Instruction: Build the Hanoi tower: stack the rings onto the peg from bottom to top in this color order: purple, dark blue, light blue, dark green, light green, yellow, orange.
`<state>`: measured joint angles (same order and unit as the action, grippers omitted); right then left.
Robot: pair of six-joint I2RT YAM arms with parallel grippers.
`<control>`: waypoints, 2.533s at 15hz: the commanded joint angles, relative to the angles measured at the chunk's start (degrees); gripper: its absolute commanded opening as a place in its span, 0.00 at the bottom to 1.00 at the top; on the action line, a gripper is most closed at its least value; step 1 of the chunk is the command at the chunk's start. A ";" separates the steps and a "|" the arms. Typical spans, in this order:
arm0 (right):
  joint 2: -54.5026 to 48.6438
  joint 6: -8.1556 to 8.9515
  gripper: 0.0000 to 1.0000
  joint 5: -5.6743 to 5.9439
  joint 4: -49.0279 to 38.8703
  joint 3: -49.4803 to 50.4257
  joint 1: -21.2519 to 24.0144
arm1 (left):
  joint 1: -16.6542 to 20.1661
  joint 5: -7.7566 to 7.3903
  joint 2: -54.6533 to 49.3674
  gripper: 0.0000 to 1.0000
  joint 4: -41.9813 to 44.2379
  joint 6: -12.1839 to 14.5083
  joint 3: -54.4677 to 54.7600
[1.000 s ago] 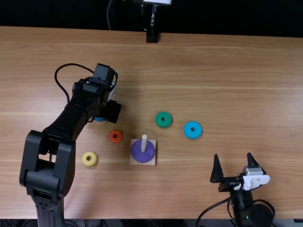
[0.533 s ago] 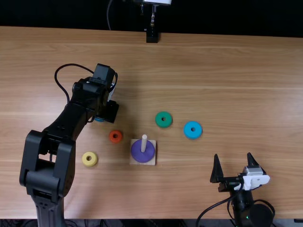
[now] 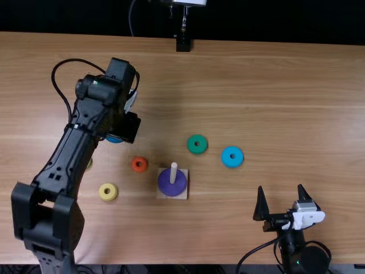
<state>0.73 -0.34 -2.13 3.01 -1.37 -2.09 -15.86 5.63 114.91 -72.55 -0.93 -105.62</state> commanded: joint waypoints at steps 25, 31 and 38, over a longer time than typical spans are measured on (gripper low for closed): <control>-0.73 -0.19 1.00 -0.29 -0.20 0.49 0.77 | -23.69 -0.04 -14.01 0.00 -8.76 -23.01 -6.79; -0.73 -0.19 1.00 -0.29 -0.31 0.49 0.77 | -25.63 -0.14 -12.26 0.00 -8.76 -23.01 -6.35; -0.73 -0.19 1.00 -0.29 -0.31 0.49 0.77 | -25.80 -0.14 -11.11 0.00 -8.76 -23.01 -6.09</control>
<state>0.73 -0.32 -2.15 3.03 -1.37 -2.09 -41.25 5.54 103.13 -81.28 -22.98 -110.63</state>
